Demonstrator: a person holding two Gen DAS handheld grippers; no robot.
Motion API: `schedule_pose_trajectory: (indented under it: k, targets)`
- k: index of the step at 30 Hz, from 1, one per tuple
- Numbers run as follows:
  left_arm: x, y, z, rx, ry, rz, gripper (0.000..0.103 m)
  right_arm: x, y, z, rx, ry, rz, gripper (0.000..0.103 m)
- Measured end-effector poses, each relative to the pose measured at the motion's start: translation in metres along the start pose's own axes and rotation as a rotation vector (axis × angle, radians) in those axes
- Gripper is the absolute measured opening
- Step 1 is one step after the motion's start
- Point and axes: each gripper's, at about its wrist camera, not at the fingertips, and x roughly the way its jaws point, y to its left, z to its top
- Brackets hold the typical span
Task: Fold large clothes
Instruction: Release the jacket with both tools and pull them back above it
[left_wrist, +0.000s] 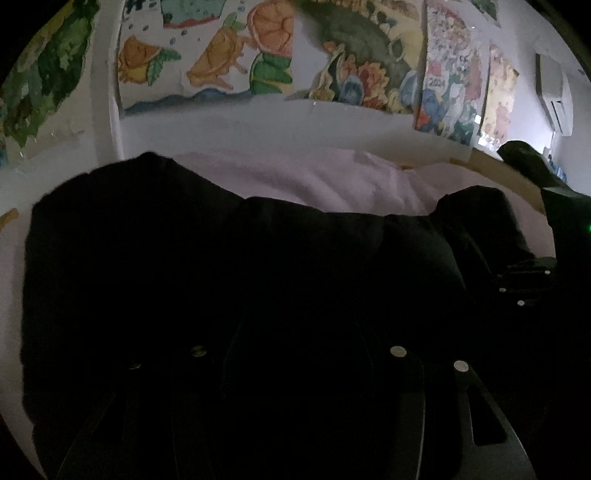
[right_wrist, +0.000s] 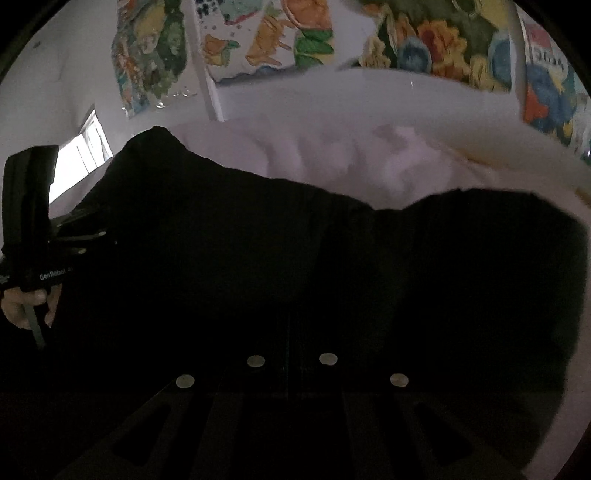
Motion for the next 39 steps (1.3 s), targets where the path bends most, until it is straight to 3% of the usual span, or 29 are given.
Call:
schedule_pose_trajectory:
  k: [6, 10, 13, 16, 17, 18, 23, 29, 30, 33, 39]
  targets:
    - [0.016, 0.007, -0.003, -0.019, 0.018, 0.004, 0.048, 0.016, 0.002, -0.004, -0.014, 0.013, -0.035, 0.001]
    - [0.004, 0.007, -0.003, -0.034, -0.005, -0.022, 0.050, -0.003, 0.004, -0.003, -0.005, -0.031, -0.025, 0.001]
    - [-0.019, 0.005, -0.001, -0.097, 0.034, -0.059, 0.065, -0.030, 0.002, -0.005, 0.059, -0.072, 0.016, 0.007]
    - [-0.041, -0.005, -0.001, -0.118, 0.048, -0.053, 0.078, -0.065, 0.009, -0.009, 0.116, -0.111, 0.047, 0.048]
    - [-0.051, -0.009, -0.002, -0.118, 0.043, -0.032, 0.078, -0.075, 0.016, -0.011, 0.119, -0.123, 0.042, 0.071]
    - [-0.061, -0.014, -0.005, -0.120, 0.041, -0.018, 0.078, -0.084, 0.024, -0.014, 0.117, -0.124, 0.020, 0.079]
    - [-0.105, -0.032, -0.016, -0.136, 0.060, -0.008, 0.078, -0.114, 0.057, -0.021, 0.075, -0.099, -0.021, 0.079]
    - [-0.180, -0.057, -0.026, -0.114, 0.066, 0.028, 0.079, -0.174, 0.106, -0.030, -0.001, -0.100, -0.065, 0.096]
    - [-0.195, -0.063, -0.028, -0.103, 0.061, 0.044, 0.080, -0.188, 0.115, -0.033, -0.009, -0.103, -0.072, 0.099]
    - [-0.252, -0.085, -0.037, -0.067, 0.023, 0.092, 0.100, -0.237, 0.143, -0.044, -0.033, -0.108, -0.098, 0.103]
    - [-0.343, -0.121, -0.057, -0.004, -0.023, 0.117, 0.101, -0.309, 0.201, -0.069, -0.112, -0.092, -0.108, 0.103]
